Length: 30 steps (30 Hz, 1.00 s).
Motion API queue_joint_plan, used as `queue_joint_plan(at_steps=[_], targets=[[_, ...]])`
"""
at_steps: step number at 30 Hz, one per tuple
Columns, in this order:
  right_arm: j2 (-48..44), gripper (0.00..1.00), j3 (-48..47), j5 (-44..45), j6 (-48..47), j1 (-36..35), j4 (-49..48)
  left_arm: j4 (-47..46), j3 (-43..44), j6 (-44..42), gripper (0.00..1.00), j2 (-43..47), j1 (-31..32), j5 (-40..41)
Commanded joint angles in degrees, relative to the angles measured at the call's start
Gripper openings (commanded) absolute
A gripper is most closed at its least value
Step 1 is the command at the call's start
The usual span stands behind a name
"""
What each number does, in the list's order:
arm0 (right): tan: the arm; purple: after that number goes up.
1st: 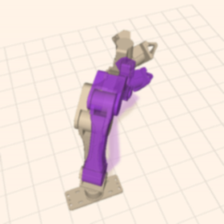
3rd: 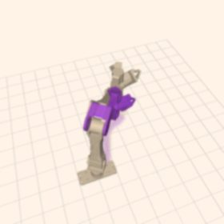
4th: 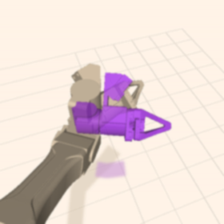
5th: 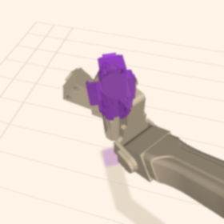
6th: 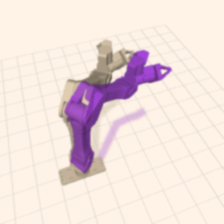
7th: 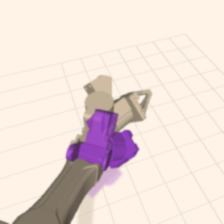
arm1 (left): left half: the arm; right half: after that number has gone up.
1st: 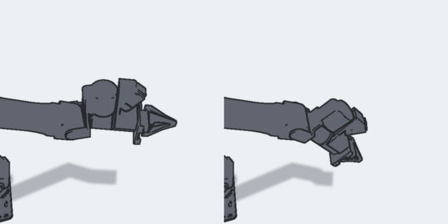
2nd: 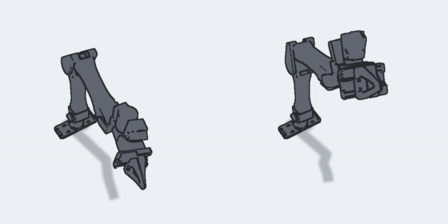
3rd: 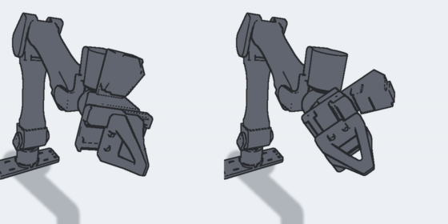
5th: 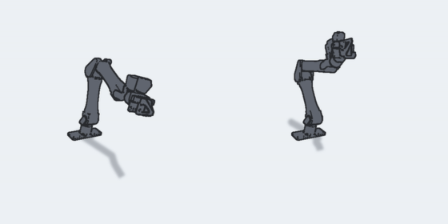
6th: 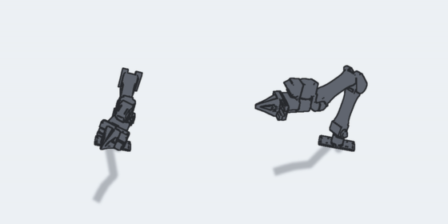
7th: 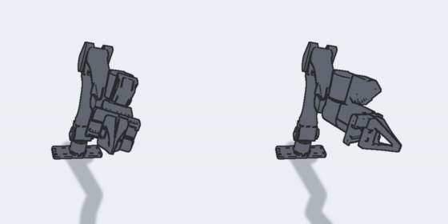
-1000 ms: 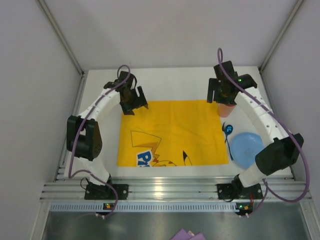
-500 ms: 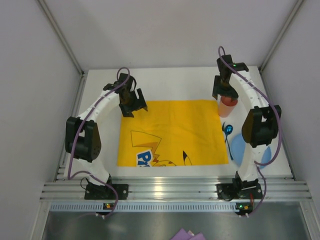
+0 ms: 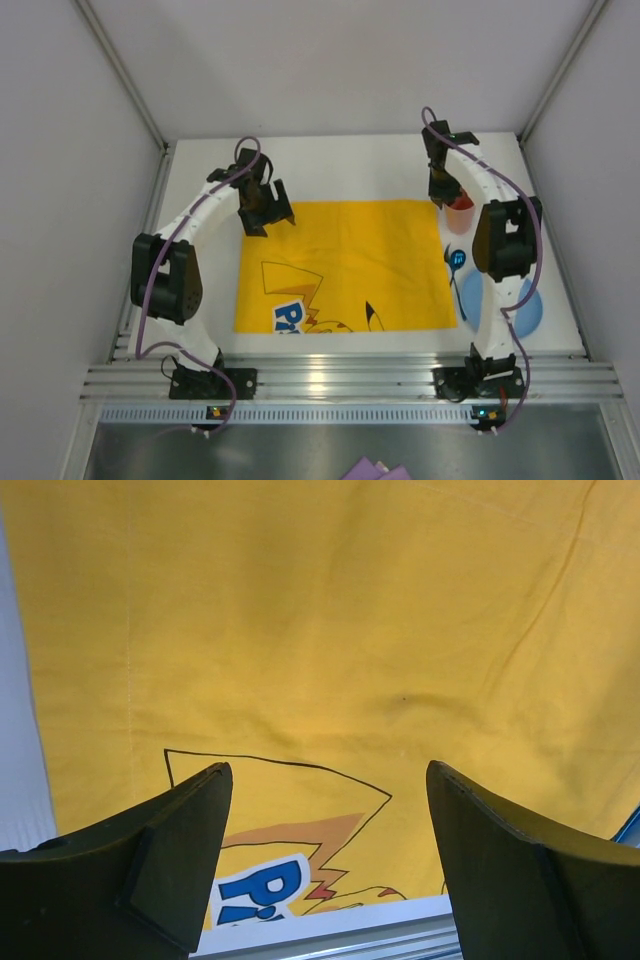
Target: Set the dinner table for one person
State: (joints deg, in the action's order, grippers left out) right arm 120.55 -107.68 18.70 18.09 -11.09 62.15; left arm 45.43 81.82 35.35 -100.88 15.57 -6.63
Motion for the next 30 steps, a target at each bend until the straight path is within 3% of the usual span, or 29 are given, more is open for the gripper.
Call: queue_joint_plan(at_steps=[1,4,8,12,16,30], targets=[[0.7,0.0,-2.0,4.9,-0.4,-0.8,0.7,-0.3,-0.4,-1.4,0.84,1.5,-0.1,0.0],[-0.7,0.0,-7.0,14.6,-0.8,-3.4,4.8,-1.0,-2.4,-2.0,0.84,1.1,-0.1,1.3],[-5.1,0.0,-10.7,14.6,0.5,-7.3,8.9,-4.9,-7.5,-2.3,0.84,0.4,-0.2,3.2],[-7.9,0.0,-9.5,8.7,4.0,-11.3,9.6,-8.3,-9.9,-2.5,0.83,-1.6,-0.4,3.7],[-11.0,0.0,-1.8,-2.6,6.0,-12.1,2.1,-9.1,-8.7,-2.8,0.83,-4.9,-0.7,4.9],[-6.1,0.0,7.0,-9.2,8.1,-13.1,-12.5,-7.4,-7.4,-4.2,0.83,-4.9,-3.0,5.1]])
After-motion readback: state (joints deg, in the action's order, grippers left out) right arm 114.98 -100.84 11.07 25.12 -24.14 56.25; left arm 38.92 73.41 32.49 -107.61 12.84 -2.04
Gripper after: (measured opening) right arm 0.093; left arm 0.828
